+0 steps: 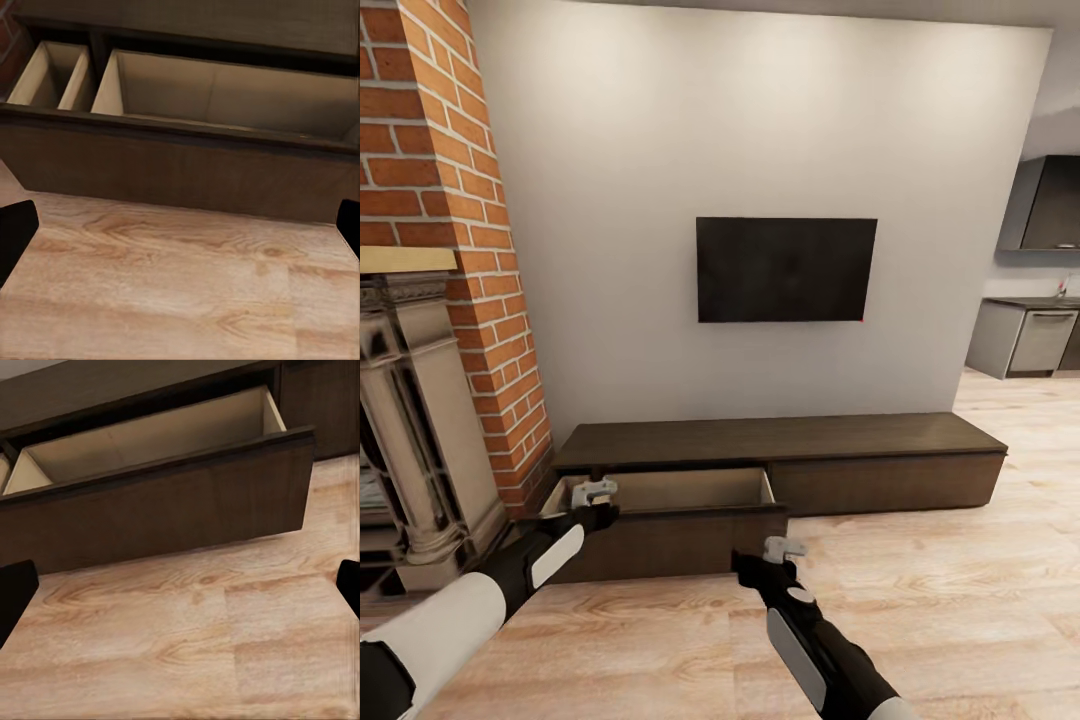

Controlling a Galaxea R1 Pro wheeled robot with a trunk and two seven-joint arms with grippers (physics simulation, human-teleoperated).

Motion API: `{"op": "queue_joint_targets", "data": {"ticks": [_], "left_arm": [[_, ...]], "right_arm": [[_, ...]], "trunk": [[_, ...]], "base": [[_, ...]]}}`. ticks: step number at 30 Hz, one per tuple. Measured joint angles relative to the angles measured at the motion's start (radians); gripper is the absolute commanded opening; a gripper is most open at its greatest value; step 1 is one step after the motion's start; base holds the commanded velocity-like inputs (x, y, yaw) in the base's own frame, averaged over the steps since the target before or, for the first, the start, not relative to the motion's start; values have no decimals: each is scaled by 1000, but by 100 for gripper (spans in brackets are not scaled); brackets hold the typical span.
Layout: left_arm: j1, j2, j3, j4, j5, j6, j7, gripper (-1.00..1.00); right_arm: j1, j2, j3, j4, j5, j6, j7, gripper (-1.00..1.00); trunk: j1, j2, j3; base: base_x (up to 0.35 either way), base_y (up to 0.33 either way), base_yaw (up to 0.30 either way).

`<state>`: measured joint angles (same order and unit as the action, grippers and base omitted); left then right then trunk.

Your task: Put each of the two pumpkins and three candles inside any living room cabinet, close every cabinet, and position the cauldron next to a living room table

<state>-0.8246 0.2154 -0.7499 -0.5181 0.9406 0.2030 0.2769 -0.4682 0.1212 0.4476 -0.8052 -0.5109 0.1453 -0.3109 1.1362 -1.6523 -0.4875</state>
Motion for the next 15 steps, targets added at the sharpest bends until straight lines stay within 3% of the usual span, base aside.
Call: {"op": "queue_joint_targets", "data": {"ticks": [9,15], "left_arm": [[84,-1,-35,3,1,-220,2,100],[123,-8,-39,5,-2,-271,3,100]], "right_arm": [[0,8,23,118,1,-89,1,100],[1,7,24,139,1,-104,4,100]], "trunk": [[0,0,0],[0,0,0]], "base": [[0,0,0],[0,0,0]]}}
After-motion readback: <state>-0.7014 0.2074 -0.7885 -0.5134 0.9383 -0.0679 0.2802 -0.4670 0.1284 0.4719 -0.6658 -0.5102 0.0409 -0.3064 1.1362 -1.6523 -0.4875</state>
